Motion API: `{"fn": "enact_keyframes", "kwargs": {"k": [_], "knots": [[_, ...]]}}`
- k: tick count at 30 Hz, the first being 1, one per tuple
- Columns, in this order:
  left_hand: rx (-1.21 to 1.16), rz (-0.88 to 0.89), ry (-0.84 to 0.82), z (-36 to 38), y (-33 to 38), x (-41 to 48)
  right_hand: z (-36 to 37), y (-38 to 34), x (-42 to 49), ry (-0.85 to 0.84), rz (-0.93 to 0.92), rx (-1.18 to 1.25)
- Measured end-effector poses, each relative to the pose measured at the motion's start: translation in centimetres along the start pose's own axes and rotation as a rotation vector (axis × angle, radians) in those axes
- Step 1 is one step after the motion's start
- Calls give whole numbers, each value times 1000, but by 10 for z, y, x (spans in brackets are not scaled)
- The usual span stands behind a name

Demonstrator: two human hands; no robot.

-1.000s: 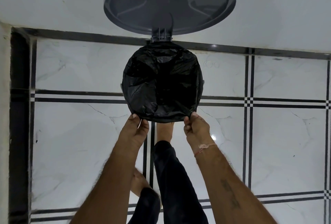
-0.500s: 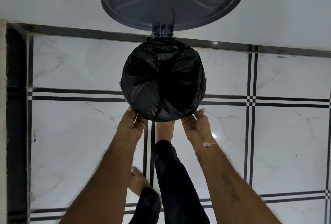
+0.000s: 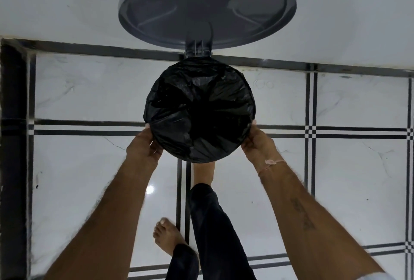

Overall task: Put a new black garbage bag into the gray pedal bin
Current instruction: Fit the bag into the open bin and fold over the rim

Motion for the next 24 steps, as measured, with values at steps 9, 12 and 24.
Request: {"fn": "enact_keyframes", "kwargs": {"k": [9,12,24], "knots": [[232,413,-74,31,36,3,20,-26,-25,-11,-330,-88],[257,373,-107,41,45,11,31,-40,-22,13,-253,-122],[445,311,-230,76,79,18,79,-82,-23,-117,-404,-400]]}}
Point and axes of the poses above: each hand's wrist, its own x-axis towards the middle knuckle, its own z-axis out of the palm, y = z × x, the point moved 4 cm from there along x, towards the middle knuckle, and after that the axes turned 14 degrees about z, right-handed, at the moved point
